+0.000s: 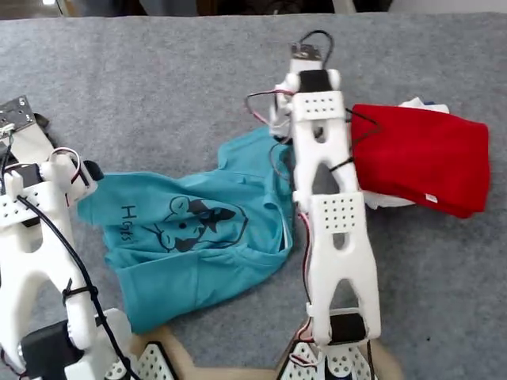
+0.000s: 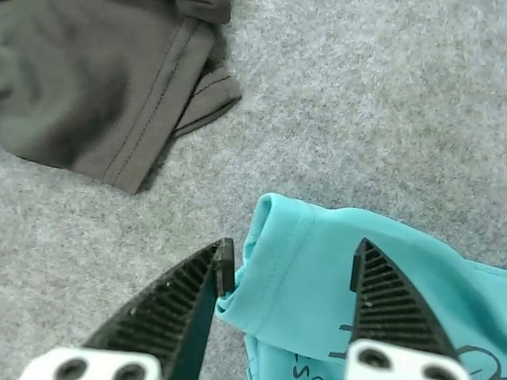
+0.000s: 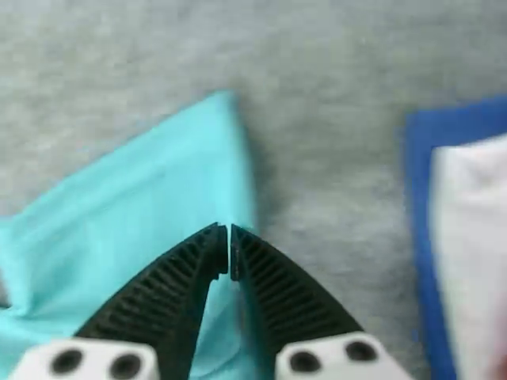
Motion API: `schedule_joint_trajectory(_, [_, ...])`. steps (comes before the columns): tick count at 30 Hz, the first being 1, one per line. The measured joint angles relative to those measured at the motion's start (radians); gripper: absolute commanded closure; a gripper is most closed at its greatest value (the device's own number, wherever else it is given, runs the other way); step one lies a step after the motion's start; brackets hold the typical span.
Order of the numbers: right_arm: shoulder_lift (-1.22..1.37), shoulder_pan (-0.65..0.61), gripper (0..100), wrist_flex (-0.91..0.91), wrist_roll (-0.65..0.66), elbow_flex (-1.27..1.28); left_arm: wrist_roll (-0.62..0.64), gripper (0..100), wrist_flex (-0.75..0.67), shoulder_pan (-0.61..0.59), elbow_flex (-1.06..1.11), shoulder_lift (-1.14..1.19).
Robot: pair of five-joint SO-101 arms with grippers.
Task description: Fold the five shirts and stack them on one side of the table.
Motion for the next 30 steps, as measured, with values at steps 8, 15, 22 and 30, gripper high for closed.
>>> schedule_joint_trajectory(8, [-0.077,0.023,98.5,0.0,0.066,0.123,0.0,75,0.0,0.0,0.0,0.0])
schedule_joint_trajectory(15, [-0.092,0.066,97.5,0.0,0.152,0.026,0.0,75,0.0,0.0,0.0,0.0])
schedule_joint_trajectory(22, [-0.104,0.018,76.3,-0.028,0.239,-0.031,-0.005,75,0.0,0.0,0.0,0.0])
schedule_joint_trajectory(30, [-0.046,0.015,79.7,-0.175,0.25,-0.031,-0.006,75,0.0,0.0,0.005,0.0])
